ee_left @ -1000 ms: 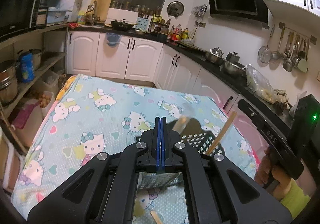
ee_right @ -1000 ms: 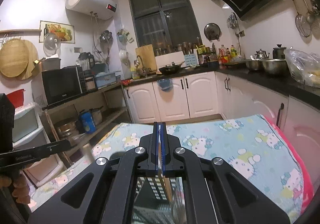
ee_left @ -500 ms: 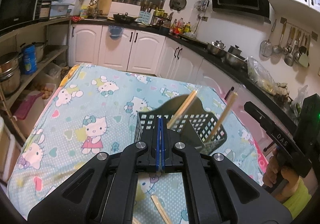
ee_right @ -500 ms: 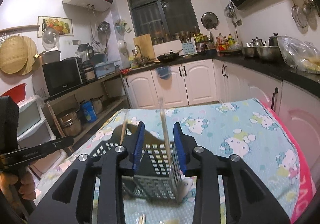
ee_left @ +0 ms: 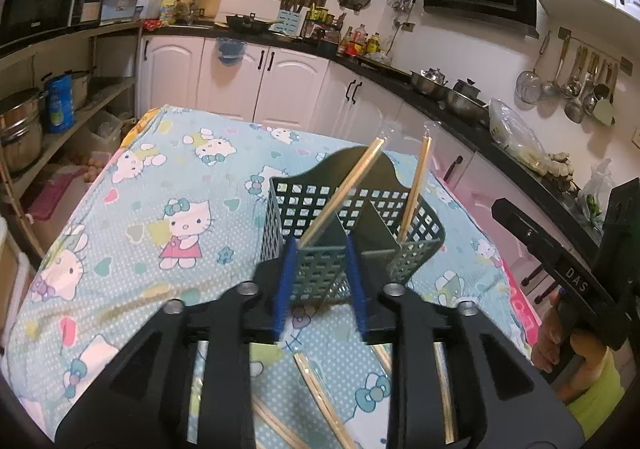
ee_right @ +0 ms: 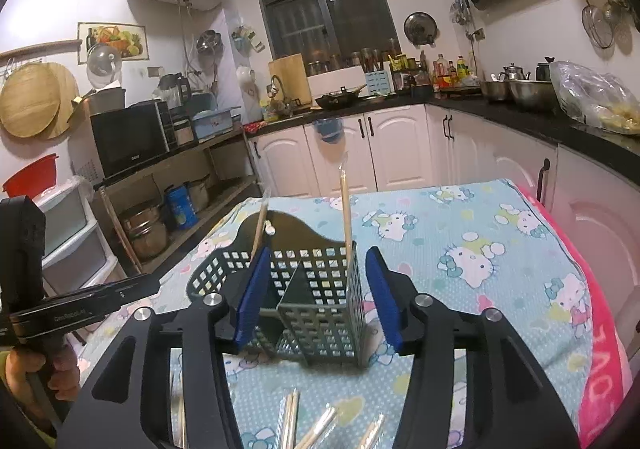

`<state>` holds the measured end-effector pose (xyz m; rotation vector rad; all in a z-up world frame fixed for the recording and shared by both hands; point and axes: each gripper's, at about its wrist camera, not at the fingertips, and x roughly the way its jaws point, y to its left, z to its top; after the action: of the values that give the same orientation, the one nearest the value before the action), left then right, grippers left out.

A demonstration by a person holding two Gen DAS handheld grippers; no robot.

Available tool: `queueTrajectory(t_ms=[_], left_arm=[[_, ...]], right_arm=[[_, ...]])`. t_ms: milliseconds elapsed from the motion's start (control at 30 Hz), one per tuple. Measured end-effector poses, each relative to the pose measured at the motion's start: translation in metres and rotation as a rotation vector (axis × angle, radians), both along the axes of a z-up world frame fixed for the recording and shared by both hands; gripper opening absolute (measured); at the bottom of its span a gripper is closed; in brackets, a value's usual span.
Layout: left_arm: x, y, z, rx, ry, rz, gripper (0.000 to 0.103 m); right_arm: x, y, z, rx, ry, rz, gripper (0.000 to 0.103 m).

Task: Organize utensils
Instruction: 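Move both grippers back down to the remaining wrapped chopsticks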

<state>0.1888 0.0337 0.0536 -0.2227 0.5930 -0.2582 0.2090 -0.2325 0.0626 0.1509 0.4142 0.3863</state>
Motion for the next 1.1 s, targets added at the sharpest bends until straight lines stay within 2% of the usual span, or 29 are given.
queueTrajectory(t_ms=[267,333,533,733,1100], left_arm=[[-0.017,0.0,-0.007,-0.006,0.004,-0.005,0.045],[-0.022,0.0,-0.009,-0.008,0.008,-0.003,0.053],[-0.033,0.007,-0.018,-0.018,0.027,0.018,0.066],[-0.043,0.019,-0.025,-0.023,0.04,0.047,0.071],[-0.059,0.047,-0.041,-0.035,0.082,0.117,0.071]], right_arm=[[-0.019,0.0,-0.004,-0.014,0.026,0.015,0.061],[-0.023,0.0,-0.005,-0.019,0.03,0.022,0.062],[-0.033,0.002,-0.01,-0.037,0.048,0.037,0.065],[-0.041,0.006,-0.015,-0.055,0.065,0.054,0.065],[-0.05,0.024,-0.028,-0.092,0.109,0.112,0.065]])
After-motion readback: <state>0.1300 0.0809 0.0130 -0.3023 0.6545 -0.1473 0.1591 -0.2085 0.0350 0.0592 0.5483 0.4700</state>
